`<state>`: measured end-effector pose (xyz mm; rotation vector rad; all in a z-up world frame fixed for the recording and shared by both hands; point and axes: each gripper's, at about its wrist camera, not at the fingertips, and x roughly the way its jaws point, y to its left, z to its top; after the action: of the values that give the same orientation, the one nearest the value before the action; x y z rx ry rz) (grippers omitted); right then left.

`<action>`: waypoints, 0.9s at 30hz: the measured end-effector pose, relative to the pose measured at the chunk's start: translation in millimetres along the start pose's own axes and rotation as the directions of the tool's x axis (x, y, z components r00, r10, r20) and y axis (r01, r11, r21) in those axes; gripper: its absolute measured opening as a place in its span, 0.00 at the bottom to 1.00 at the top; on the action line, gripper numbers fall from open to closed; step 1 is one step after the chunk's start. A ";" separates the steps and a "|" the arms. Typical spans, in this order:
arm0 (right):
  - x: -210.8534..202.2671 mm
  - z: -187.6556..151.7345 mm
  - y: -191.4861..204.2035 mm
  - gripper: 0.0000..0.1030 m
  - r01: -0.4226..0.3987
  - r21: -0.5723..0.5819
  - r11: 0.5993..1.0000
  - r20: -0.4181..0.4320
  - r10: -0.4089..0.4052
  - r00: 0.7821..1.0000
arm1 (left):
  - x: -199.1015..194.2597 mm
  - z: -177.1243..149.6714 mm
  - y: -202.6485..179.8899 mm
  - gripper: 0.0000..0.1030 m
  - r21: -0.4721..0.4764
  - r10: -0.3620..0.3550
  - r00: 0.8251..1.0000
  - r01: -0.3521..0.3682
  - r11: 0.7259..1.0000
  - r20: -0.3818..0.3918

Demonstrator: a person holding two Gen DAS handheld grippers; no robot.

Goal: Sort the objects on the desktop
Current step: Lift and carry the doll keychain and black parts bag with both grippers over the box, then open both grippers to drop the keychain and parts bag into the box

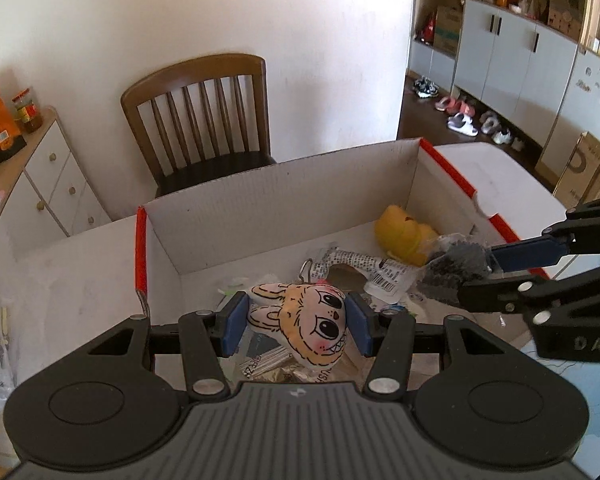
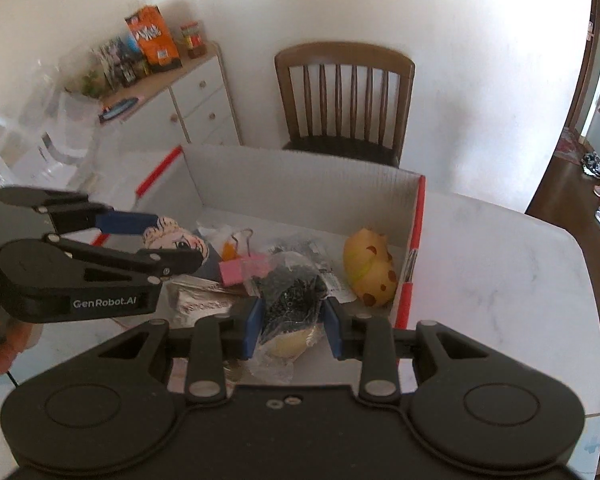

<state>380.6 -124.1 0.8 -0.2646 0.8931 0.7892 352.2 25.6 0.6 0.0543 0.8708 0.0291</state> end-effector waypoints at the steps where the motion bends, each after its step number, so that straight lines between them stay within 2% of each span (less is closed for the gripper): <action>1: 4.0 -0.3 1.5 0.32 0.012 -0.010 1.000 -0.005 -0.012 1.000 | 3.5 0.2 0.7 0.50 -0.001 -0.001 1.000 0.001 1.000 -0.009; 5: 16.1 -1.1 4.1 0.32 0.047 -0.031 0.998 -0.022 -0.048 0.999 | 15.1 -0.2 1.9 0.50 -0.002 0.007 0.999 -0.007 1.000 -0.045; 17: 30.4 -6.4 4.2 0.32 0.060 -0.063 0.996 -0.059 -0.064 0.996 | 39.2 -10.4 1.0 0.51 0.019 0.013 0.991 -0.011 1.000 -0.137; 27: 33.3 -9.9 -0.9 0.39 0.051 -0.048 0.998 -0.074 -0.054 0.996 | 44.3 -10.3 -1.4 0.53 -0.001 0.014 0.988 -0.014 1.000 -0.155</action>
<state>387.8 -113.1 -31.3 -0.3594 0.9359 0.7556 372.8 26.7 -39.9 0.0569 1.0260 0.0477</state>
